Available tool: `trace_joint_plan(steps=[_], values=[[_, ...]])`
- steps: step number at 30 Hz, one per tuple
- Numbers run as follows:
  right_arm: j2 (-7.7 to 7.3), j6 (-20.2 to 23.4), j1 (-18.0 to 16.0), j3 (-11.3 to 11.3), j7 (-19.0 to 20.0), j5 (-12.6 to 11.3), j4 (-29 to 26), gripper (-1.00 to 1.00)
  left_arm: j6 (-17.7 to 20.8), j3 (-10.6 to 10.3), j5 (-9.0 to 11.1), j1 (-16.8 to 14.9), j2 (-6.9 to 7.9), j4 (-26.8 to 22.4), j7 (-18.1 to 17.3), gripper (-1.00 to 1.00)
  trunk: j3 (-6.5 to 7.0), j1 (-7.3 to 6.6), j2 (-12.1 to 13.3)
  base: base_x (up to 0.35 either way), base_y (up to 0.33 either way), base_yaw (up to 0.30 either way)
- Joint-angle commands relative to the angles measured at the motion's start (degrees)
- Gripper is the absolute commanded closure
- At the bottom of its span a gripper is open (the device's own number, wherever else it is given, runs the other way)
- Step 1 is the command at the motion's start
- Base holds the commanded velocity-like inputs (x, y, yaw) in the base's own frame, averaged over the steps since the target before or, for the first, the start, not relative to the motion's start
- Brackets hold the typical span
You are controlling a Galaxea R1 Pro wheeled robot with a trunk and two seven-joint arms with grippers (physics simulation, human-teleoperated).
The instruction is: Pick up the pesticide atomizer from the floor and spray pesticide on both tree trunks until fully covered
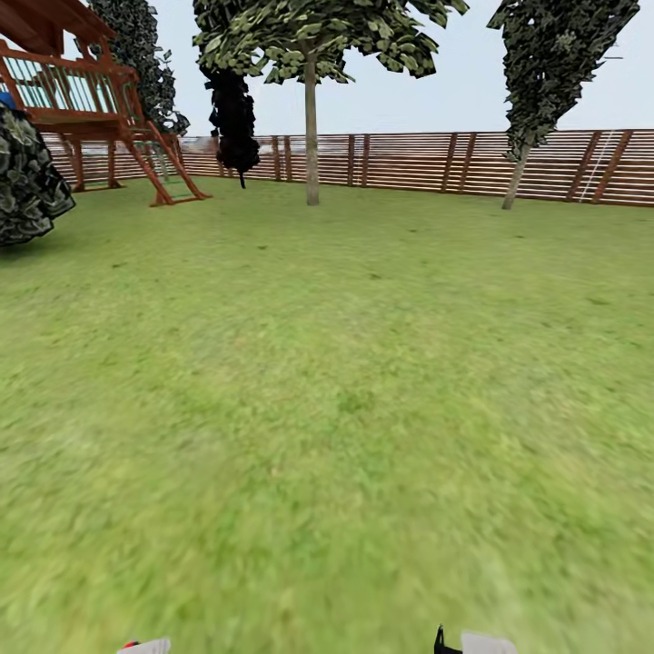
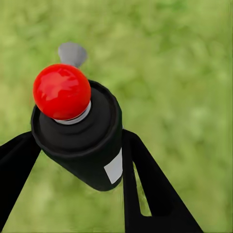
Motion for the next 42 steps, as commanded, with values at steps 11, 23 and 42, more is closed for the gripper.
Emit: trace_joint_plan(steps=[11, 23, 42], values=[[0.0, 0.0, 0.0, 0.0, 0.0, 0.0, 0.0, -1.0, 0.0, -0.05, 0.01, 0.0, -0.08, 0.0, -0.44, 1.0, 0.0, 0.0, 0.0, 0.338, 0.0, 0.0], [0.0, 0.0, 0.0, 0.0, 0.0, 0.0, 0.0, -1.0, 0.01, -0.14, -0.13, 0.0, -0.16, 0.03, -0.53, 1.0, 0.0, 0.0, 0.0, 0.338, 0.0, 0.0], [0.0, 0.0, 0.0, 0.0, 0.0, 0.0, 0.0, -1.0, 0.03, -0.17, -0.27, 0.0, -0.23, 0.04, -0.62, 1.0, 0.0, 0.0, 0.0, 0.338, 0.0, 0.0]])
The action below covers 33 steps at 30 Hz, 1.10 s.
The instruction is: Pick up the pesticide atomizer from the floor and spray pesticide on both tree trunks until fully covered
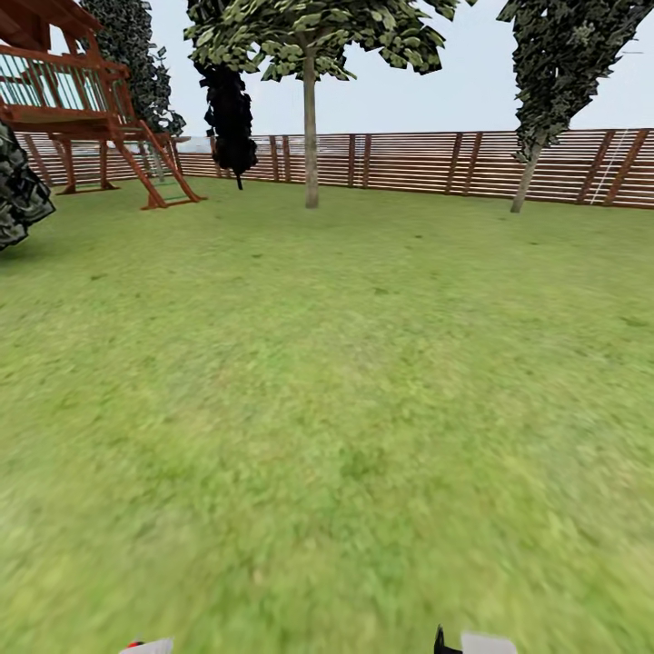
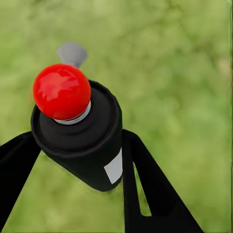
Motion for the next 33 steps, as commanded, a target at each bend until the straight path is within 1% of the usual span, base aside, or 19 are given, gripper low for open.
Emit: trace_joint_plan(steps=[1, 3, 9, 11, 17, 23, 27, 33], values=[[0.0, 0.0, 0.0, 0.0, 0.0, 0.0, 0.0, -1.0, 0.02, 0.03, -0.13, 0.0, -0.25, -0.02, 0.0, 1.0, 0.0, 0.0, 0.0, 0.338, 0.0, 0.0], [0.0, 0.0, 0.0, 0.0, 0.0, 0.0, 0.0, -1.0, 0.03, 0.01, -0.26, 0.0, -0.4, 0.02, 0.03, 1.0, 0.0, 0.0, 0.0, 0.338, 0.0, 0.0], [0.04, -0.06, 0.0, -0.16, 0.01, -0.23, -0.45, -1.0, 0.03, 0.01, -0.23, 0.0, -0.27, 0.05, 0.16, 1.0, 0.0, 0.0, 0.0, 0.338, 0.0, 0.0], [-0.18, -0.14, 0.0, -0.22, -0.02, -0.18, -2.16, -1.0, 0.03, 0.0, -0.23, 0.0, -0.33, 0.04, 0.17, 1.0, 0.0, 0.0, 0.0, 0.338, 0.0, 0.0], [0.0, -0.83, 0.0, -0.24, -0.06, -0.37, -3.2, -1.0, 0.11, 0.0, -0.23, 0.0, -0.45, 0.04, 0.18, 1.0, 0.0, 0.0, 0.0, 0.338, 0.0, 0.0], [0.18, -1.12, -0.05, 0.25, 0.17, 1.02, -3.09, -1.0, 0.12, -0.07, -0.28, 0.0, -0.54, 0.05, 0.26, 1.0, 0.0, 0.0, 0.0, 0.338, 0.0, 0.0], [0.16, -1.08, -0.06, 0.2, 0.09, 1.06, -3.08, -1.0, 0.12, -0.09, -0.24, 0.0, -0.55, 0.05, 0.26, 1.0, 0.0, 0.0, 0.0, 0.338, 0.0, 0.0], [-0.25, -1.05, -0.06, 0.09, 0.01, 0.91, -3.0, -1.0, 0.14, 0.0, 0.05, 0.0, -0.39, 0.05, 0.35, 1.0, 0.0, 0.0, 0.0, 0.338, 0.0, 0.0]])
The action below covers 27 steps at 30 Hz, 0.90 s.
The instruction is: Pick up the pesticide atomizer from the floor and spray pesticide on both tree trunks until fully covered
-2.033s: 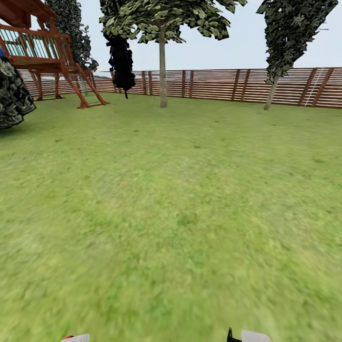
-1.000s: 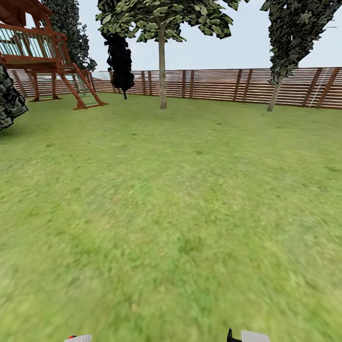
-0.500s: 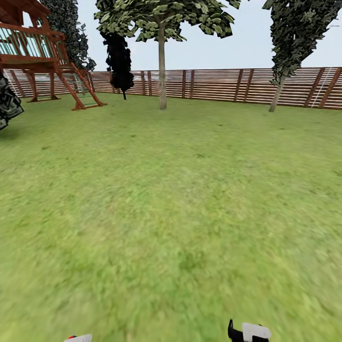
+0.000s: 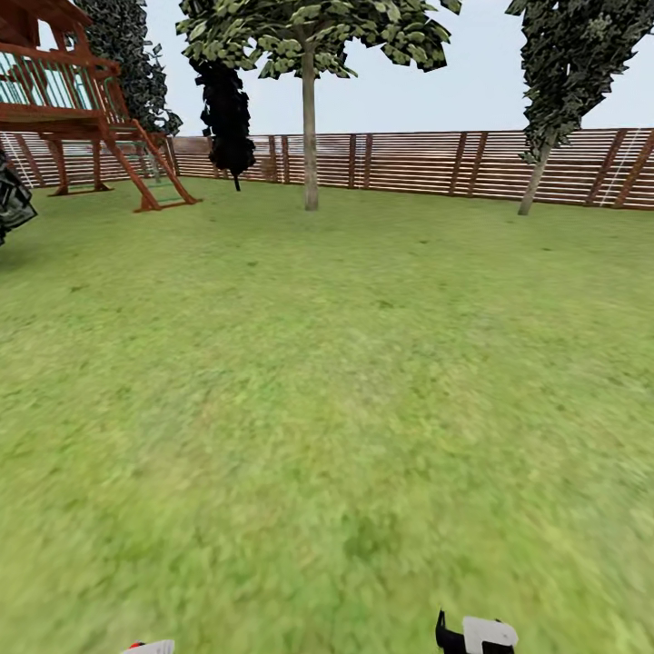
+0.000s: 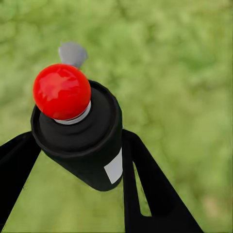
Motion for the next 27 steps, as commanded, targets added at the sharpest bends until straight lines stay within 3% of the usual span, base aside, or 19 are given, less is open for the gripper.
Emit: trace_joint_plan(steps=[1, 27], values=[[-0.01, 0.0, 0.03, 0.0, -0.01, -0.05, 0.01, -1.0, -0.01, 0.0, 0.01, 0.0, 0.01, 0.0, 0.0, 1.0, 0.0, 0.0, 0.0, 0.338, 0.0, 0.0], [-0.01, 0.0, -0.01, 0.0, -0.02, -0.08, 0.1, -1.0, 0.02, -0.01, -0.05, 0.0, -0.07, 0.0, -0.01, 1.0, 0.0, 0.0, 0.0, 0.338, 0.0, 0.0]])
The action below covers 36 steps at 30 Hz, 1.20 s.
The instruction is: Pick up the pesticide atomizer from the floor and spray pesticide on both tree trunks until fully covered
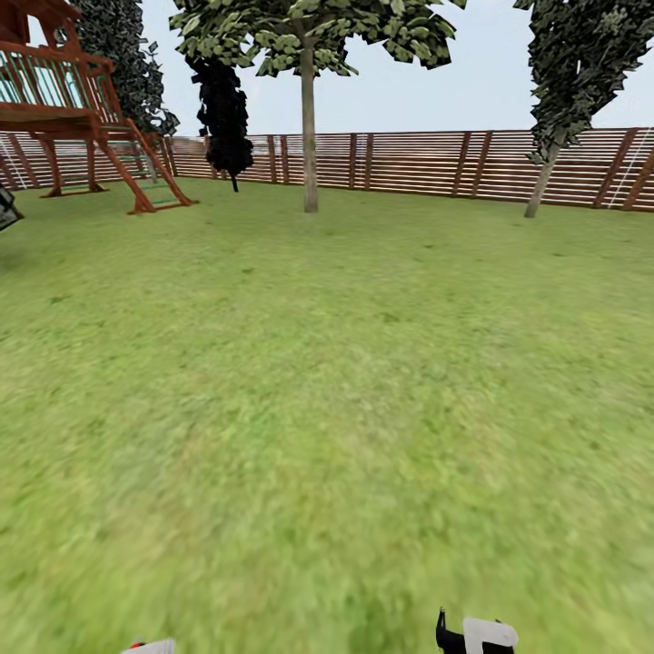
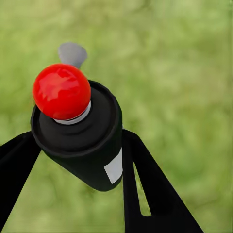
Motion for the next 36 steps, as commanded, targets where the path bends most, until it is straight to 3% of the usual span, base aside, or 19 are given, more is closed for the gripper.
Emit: trace_joint_plan(steps=[1, 36], values=[[0.0, 0.0, 0.01, 0.0, 0.0, 0.03, 0.0, -1.0, 0.01, 0.02, 0.01, 0.0, 0.0, 0.0, -0.01, 1.0, 0.0, 0.0, 0.0, 0.338, 0.0, 0.0], [-0.09, 0.09, 0.04, 0.09, 0.09, 0.4, 0.09, -1.0, -0.04, -0.04, 0.01, 0.0, 0.0, 0.0, 0.01, 1.0, 0.0, 0.0, 0.0, 0.338, 0.0, 0.0]])
